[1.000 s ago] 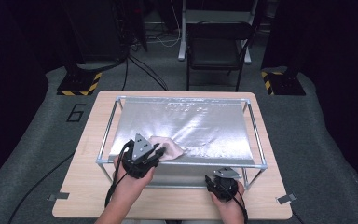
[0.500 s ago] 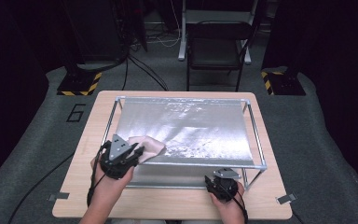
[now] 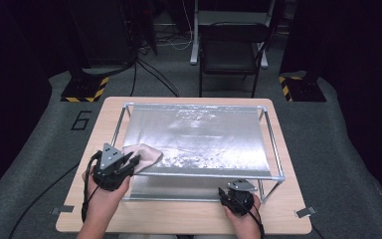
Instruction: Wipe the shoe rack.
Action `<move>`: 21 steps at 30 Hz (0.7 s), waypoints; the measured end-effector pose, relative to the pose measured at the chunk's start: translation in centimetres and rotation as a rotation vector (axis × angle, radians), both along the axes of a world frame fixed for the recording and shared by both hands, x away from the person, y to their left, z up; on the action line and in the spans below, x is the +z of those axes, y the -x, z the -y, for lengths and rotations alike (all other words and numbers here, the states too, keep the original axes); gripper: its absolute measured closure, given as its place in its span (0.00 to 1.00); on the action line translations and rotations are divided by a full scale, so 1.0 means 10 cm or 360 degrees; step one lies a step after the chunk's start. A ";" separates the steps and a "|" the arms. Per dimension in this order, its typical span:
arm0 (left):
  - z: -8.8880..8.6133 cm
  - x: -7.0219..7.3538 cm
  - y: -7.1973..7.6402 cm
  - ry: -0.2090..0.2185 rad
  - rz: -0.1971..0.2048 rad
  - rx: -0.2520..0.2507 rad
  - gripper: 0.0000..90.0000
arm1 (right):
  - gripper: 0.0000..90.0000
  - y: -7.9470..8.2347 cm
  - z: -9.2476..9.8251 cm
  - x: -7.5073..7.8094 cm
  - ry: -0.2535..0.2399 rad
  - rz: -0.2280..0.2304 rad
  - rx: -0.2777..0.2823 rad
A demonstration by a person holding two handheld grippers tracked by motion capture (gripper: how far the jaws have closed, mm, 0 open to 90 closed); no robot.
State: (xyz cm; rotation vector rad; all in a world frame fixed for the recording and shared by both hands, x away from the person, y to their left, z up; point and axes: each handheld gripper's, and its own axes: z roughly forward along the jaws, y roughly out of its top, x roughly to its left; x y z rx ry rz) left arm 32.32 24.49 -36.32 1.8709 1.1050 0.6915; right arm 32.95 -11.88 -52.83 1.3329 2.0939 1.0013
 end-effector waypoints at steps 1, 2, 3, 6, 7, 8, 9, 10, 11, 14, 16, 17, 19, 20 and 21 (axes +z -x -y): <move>0.07 0.00 -0.01 -0.0011 0.0000 -0.0020 0.84 | 0.60 0.00 0.00 0.00 0.0001 0.0000 0.0000; 0.07 0.00 -0.01 -0.0011 0.0000 -0.0020 0.84 | 0.60 0.00 0.00 0.00 0.0001 0.0000 0.0000; 0.11 0.00 -0.01 -0.0019 -0.0003 -0.0035 0.84 | 0.60 0.00 0.00 0.00 0.0000 0.0000 0.0000; 0.24 -0.01 -0.02 -0.0019 0.0000 -0.0081 0.84 | 0.60 0.00 0.00 0.00 0.0001 0.0000 -0.0001; 0.33 -0.01 -0.02 -0.0023 0.0004 -0.0098 0.84 | 0.60 0.00 0.00 0.00 0.0001 0.0001 -0.0001; 0.33 -0.01 -0.02 -0.0023 0.0004 -0.0098 0.84 | 0.60 0.00 0.00 0.00 0.0001 0.0001 -0.0001; 0.42 -0.02 -0.03 -0.0009 0.0009 -0.0128 0.84 | 0.60 0.00 0.00 0.01 0.0020 -0.0006 -0.0009; 0.42 -0.02 -0.03 -0.0009 0.0009 -0.0128 0.84 | 0.60 0.00 0.00 0.01 0.0020 -0.0006 -0.0009; 0.47 -0.02 -0.03 -0.0026 0.0007 -0.0140 0.84 | 0.60 0.00 0.00 0.01 0.0020 -0.0007 -0.0007; 0.56 -0.02 -0.06 -0.0024 0.0001 -0.0177 0.84 | 0.60 0.00 0.00 0.01 0.0021 -0.0007 -0.0008; 0.61 -0.02 -0.07 -0.0026 0.0002 -0.0195 0.84 | 0.60 0.00 0.00 0.01 0.0021 -0.0007 -0.0007; 0.64 -0.01 -0.07 -0.0031 -0.0003 -0.0205 0.84 | 0.60 0.00 0.00 0.01 0.0021 -0.0007 -0.0007; 0.71 -0.01 -0.09 -0.0024 -0.0011 -0.0233 0.84 | 0.60 0.00 0.00 0.01 0.0021 -0.0008 -0.0007; 0.71 -0.01 -0.09 -0.0024 -0.0011 -0.0233 0.84 | 0.60 0.00 0.00 0.01 0.0021 -0.0008 -0.0007; 0.77 0.00 -0.09 -0.0038 -0.0015 -0.0257 0.84 | 0.60 0.00 0.00 0.01 0.0020 -0.0007 -0.0008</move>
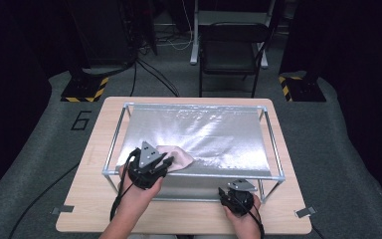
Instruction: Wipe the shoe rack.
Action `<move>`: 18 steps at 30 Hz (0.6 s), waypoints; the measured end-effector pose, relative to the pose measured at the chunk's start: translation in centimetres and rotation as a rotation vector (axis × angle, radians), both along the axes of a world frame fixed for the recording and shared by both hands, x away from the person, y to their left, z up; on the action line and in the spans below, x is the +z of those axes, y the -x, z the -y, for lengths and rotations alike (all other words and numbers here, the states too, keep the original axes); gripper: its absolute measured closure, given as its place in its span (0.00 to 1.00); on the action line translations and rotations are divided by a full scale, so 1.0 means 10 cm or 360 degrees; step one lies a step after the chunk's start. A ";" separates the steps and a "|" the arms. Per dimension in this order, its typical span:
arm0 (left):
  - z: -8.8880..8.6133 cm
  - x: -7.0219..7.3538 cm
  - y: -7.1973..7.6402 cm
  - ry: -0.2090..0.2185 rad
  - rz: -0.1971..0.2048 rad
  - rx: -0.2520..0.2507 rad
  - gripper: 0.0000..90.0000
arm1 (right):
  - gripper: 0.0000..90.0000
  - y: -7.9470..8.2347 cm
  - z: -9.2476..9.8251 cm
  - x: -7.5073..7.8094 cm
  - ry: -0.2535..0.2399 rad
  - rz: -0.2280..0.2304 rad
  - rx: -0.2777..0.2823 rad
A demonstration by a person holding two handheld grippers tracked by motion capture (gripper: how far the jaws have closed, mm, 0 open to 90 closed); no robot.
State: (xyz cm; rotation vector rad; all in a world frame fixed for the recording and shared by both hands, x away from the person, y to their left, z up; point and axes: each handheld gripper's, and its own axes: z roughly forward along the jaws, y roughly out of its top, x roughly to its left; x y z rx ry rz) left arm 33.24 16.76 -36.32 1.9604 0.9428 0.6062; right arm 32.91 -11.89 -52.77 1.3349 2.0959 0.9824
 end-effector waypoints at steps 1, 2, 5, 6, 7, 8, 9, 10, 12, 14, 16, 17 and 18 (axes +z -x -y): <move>0.00 0.00 0.00 0.0000 0.0000 0.0000 0.84 | 0.60 0.00 0.00 0.00 0.0000 0.0000 0.0000; 0.03 0.00 0.00 0.0000 -0.0007 -0.0011 0.84 | 0.60 0.00 0.00 -0.01 -0.0017 0.0008 0.0006; 0.13 0.00 0.00 -0.0004 -0.0003 -0.0033 0.84 | 0.60 0.00 0.00 -0.01 -0.0017 0.0008 0.0005; 0.17 0.00 -0.01 -0.0009 -0.0005 -0.0047 0.84 | 0.60 0.00 0.00 0.00 0.0001 0.0001 -0.0002; 0.20 0.00 0.00 -0.0013 -0.0004 -0.0050 0.84 | 0.60 0.00 0.00 0.00 0.0001 0.0000 -0.0001; 0.23 0.01 0.00 -0.0011 -0.0005 -0.0060 0.84 | 0.60 0.00 0.00 0.00 0.0001 0.0001 -0.0002; 0.25 0.01 0.00 -0.0017 -0.0017 -0.0075 0.84 | 0.60 0.00 0.00 0.00 0.0002 0.0001 -0.0002; 0.27 0.01 0.00 -0.0015 -0.0006 -0.0068 0.84 | 0.60 0.00 0.00 -0.01 -0.0017 0.0009 0.0005; 0.31 0.01 0.00 -0.0022 -0.0012 -0.0085 0.84 | 0.60 0.00 0.00 0.00 0.0001 0.0001 -0.0002; 0.34 0.00 0.01 -0.0004 -0.0008 -0.0091 0.84 | 0.60 0.00 0.00 0.00 0.0002 0.0002 -0.0002; 0.40 0.00 0.01 0.0018 -0.0016 -0.0115 0.84 | 0.60 0.00 0.00 0.00 0.0001 0.0002 -0.0002; 0.40 0.00 0.01 0.0018 -0.0016 -0.0115 0.84 | 0.60 0.00 0.00 0.00 0.0001 0.0002 -0.0002; 0.44 0.00 0.01 0.0028 -0.0008 -0.0120 0.84 | 0.60 0.00 0.00 0.00 0.0001 0.0002 -0.0002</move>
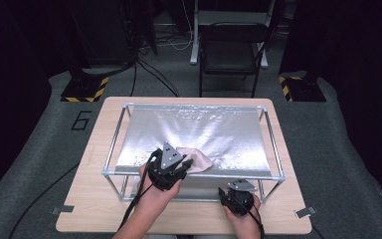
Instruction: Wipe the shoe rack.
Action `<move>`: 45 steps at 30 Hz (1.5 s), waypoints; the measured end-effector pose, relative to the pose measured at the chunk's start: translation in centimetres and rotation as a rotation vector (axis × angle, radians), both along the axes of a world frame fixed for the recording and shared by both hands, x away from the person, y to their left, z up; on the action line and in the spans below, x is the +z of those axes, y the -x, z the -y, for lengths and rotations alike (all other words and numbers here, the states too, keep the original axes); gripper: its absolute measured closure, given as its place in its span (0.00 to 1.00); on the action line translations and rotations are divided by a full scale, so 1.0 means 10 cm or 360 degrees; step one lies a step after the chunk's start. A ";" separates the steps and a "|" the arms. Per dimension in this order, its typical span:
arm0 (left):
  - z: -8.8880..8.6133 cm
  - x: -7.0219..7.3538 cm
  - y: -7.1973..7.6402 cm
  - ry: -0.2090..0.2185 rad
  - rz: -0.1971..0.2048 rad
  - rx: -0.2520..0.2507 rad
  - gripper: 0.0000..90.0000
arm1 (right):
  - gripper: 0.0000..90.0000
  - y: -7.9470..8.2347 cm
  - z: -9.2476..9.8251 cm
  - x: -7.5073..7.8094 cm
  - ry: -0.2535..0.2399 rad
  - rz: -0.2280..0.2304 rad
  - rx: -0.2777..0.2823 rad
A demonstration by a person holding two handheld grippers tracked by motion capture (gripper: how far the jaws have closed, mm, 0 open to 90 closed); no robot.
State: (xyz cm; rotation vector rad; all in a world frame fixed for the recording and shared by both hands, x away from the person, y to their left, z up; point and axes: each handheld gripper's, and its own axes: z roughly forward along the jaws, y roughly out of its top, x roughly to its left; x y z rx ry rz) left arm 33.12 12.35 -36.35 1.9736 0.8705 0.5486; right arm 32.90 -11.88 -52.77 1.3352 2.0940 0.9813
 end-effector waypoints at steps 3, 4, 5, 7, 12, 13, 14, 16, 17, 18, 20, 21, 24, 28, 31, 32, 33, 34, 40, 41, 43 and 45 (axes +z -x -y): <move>0.04 0.00 0.01 0.0007 0.0009 -0.0018 0.84 | 0.60 0.00 0.00 0.00 0.0000 0.0000 -0.0001; 0.05 0.01 0.01 -0.0003 0.0018 -0.0034 0.82 | 0.60 0.00 0.00 0.00 0.0000 0.0002 0.0001; 0.05 0.01 0.01 -0.0003 0.0018 -0.0034 0.81 | 0.60 0.00 0.00 0.00 0.0000 0.0002 0.0001; 0.03 0.01 0.02 0.0010 0.0044 -0.0037 0.74 | 0.60 0.00 0.00 0.00 0.0000 0.0002 0.0001; -0.07 0.07 0.07 0.0037 0.0043 -0.0049 0.58 | 0.60 0.00 0.00 0.00 -0.0001 -0.0001 -0.0001; -0.07 0.07 0.07 0.0037 0.0043 -0.0049 0.56 | 0.60 0.00 0.00 0.00 -0.0001 -0.0001 -0.0001; -0.10 0.09 0.07 0.0049 0.0058 -0.0046 0.54 | 0.60 0.00 0.00 0.00 -0.0002 0.0000 0.0000; -0.18 0.13 0.10 0.0076 0.0066 -0.0048 0.51 | 0.60 0.00 0.00 0.00 -0.0001 -0.0001 -0.0001; -0.18 0.13 0.10 0.0076 0.0066 -0.0048 0.50 | 0.60 0.00 0.00 0.00 -0.0001 -0.0001 -0.0001; -0.26 0.16 0.13 0.0092 0.0077 -0.0034 0.50 | 0.60 0.00 0.00 0.00 -0.0001 -0.0001 -0.0001; -0.32 0.18 0.15 0.0094 0.0080 -0.0022 0.49 | 0.60 0.00 0.00 0.00 -0.0001 0.0001 0.0001; -0.35 0.18 0.16 0.0096 0.0082 -0.0013 0.49 | 0.60 0.00 0.00 0.00 -0.0001 0.0001 0.0001; -0.55 0.18 0.19 0.0102 0.0112 0.0046 0.49 | 0.60 0.00 0.00 0.00 -0.0001 0.0000 0.0000; -0.75 0.12 0.20 0.0088 0.0090 0.0098 0.49 | 0.60 0.00 0.00 0.00 -0.0001 -0.0001 0.0000; -0.83 0.07 0.20 0.0079 0.0084 0.0130 0.49 | 0.60 0.00 0.00 0.00 -0.0002 -0.0001 0.0000; -0.90 0.03 0.18 0.0075 0.0066 0.0155 0.49 | 0.60 0.00 0.00 0.00 -0.0001 -0.0001 0.0001; -0.90 0.03 0.18 0.0075 0.0066 0.0155 0.49 | 0.60 0.00 0.00 0.00 -0.0001 -0.0001 0.0001; -0.95 0.00 0.16 0.0070 0.0053 0.0174 0.49 | 0.60 0.00 0.00 0.00 -0.0001 0.0000 0.0002; -1.00 -0.06 0.11 0.0141 0.0031 0.0216 0.50 | 0.60 0.00 0.00 0.00 -0.0001 -0.0001 0.0005; -1.00 -0.06 0.11 0.0141 0.0031 0.0216 0.50 | 0.60 0.00 0.00 0.00 -0.0001 -0.0001 0.0005; -1.00 -0.08 0.10 0.0143 0.0040 0.0224 0.50 | 0.60 0.00 0.01 0.00 0.0000 0.0002 0.0007; -1.00 -0.08 0.09 0.0150 0.0025 0.0220 0.50 | 0.60 0.00 0.00 -0.01 -0.0025 0.0013 0.0014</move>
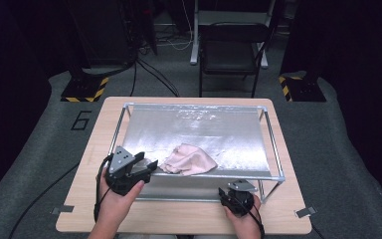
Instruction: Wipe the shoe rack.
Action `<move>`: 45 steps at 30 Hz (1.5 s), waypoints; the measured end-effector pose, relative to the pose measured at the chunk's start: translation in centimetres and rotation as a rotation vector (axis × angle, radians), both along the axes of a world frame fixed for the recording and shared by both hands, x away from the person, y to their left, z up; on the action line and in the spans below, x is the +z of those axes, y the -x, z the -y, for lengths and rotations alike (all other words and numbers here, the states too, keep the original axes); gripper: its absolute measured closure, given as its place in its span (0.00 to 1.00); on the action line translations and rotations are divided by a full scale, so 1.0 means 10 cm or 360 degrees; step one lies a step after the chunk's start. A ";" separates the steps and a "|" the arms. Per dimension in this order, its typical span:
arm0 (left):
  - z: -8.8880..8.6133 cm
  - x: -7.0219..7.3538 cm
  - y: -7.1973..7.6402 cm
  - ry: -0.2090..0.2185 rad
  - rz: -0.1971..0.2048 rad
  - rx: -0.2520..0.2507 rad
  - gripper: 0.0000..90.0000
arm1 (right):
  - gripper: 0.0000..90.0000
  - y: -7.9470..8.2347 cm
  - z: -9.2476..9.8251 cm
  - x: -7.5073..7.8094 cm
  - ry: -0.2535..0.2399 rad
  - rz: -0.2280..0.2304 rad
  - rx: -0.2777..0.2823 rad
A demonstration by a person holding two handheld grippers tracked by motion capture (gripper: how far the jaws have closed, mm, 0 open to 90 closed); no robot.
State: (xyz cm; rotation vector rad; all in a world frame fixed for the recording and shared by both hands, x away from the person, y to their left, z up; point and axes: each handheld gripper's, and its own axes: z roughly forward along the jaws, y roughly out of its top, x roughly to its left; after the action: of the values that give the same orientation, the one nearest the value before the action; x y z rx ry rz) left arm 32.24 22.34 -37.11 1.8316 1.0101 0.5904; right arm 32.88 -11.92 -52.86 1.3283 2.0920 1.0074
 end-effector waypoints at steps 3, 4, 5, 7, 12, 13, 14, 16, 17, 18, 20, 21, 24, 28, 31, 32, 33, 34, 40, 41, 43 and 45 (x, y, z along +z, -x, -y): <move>0.02 0.01 -0.01 -0.0018 -0.0006 -0.0003 0.49 | 0.60 0.00 0.00 0.00 -0.0004 0.0000 0.0005; 0.02 0.01 -0.01 -0.0018 -0.0006 -0.0003 0.49 | 0.60 0.00 0.00 0.00 -0.0004 0.0000 0.0005; 0.03 0.02 -0.02 -0.0028 -0.0010 -0.0001 0.49 | 0.60 0.01 0.00 0.00 -0.0011 -0.0010 -0.0003; 0.04 0.01 -0.02 -0.0028 -0.0007 0.0007 0.49 | 0.60 0.03 0.00 0.00 -0.0025 -0.0023 -0.0017; 0.05 0.01 -0.03 -0.0025 -0.0003 0.0002 0.49 | 0.60 0.05 0.03 0.00 -0.0004 -0.0006 -0.0006; 0.04 0.01 -0.03 -0.0036 -0.0004 -0.0009 0.49 | 0.60 0.05 0.03 0.00 -0.0009 -0.0013 -0.0002; 0.05 0.01 -0.03 -0.0039 0.0005 -0.0008 0.49 | 0.60 0.05 0.03 0.00 -0.0009 -0.0013 -0.0002; 0.05 0.00 -0.03 -0.0040 0.0003 -0.0009 0.49 | 0.59 0.05 0.04 0.00 -0.0001 -0.0011 0.0006; 0.05 0.00 -0.03 -0.0043 0.0002 -0.0011 0.49 | 0.57 0.05 0.04 0.00 -0.0004 -0.0009 0.0003; 0.05 0.00 -0.03 -0.0044 0.0007 -0.0010 0.49 | 0.57 0.05 0.04 0.01 0.0009 -0.0025 -0.0002; 0.05 0.00 -0.02 -0.0048 0.0006 -0.0015 0.49 | 0.55 0.04 0.05 0.00 -0.0021 -0.0002 0.0004; 0.05 0.00 -0.02 -0.0065 0.0012 -0.0022 0.49 | 0.55 0.05 0.03 0.00 -0.0066 -0.0047 -0.0021; 0.04 0.00 -0.02 -0.0068 0.0018 -0.0023 0.49 | 0.51 0.03 0.06 0.02 -0.0017 -0.0042 0.0012; 0.04 0.00 -0.01 -0.0065 0.0016 -0.0023 0.49 | 0.47 0.03 0.05 0.02 -0.0002 -0.0029 0.0033; 0.04 -0.01 -0.01 -0.0061 0.0029 -0.0015 0.49 | 0.48 0.02 0.07 0.02 -0.0054 -0.0022 0.0043; 0.04 -0.01 -0.01 -0.0059 0.0031 -0.0014 0.49 | 0.48 0.01 0.07 0.02 -0.0066 -0.0036 0.0044; 0.04 -0.01 -0.02 -0.0061 0.0029 -0.0016 0.49 | 0.48 0.01 0.08 0.02 -0.0092 -0.0034 0.0071; 0.04 -0.01 -0.02 -0.0061 0.0029 -0.0016 0.49 | 0.48 0.01 0.08 0.02 -0.0092 -0.0034 0.0071; 0.04 -0.01 -0.02 -0.0063 0.0030 -0.0021 0.49 | 0.50 0.04 0.12 0.02 -0.0143 -0.0025 0.0173; 0.04 -0.01 -0.02 -0.0061 0.0030 -0.0024 0.49 | 0.51 0.04 0.13 0.02 -0.0184 -0.0050 0.0219; 0.04 -0.01 -0.02 -0.0059 0.0025 -0.0029 0.49 | 0.51 0.04 0.14 0.04 -0.0174 -0.0007 0.0256; 0.04 -0.01 -0.02 -0.0056 0.0028 -0.0027 0.49 | 0.52 0.05 0.12 0.04 -0.0206 -0.0065 0.0310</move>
State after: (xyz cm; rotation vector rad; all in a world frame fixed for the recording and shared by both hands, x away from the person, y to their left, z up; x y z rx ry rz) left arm 32.43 21.96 -37.18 1.8605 0.9774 0.6167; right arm 32.42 -13.16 -52.41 1.2318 2.2544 1.2245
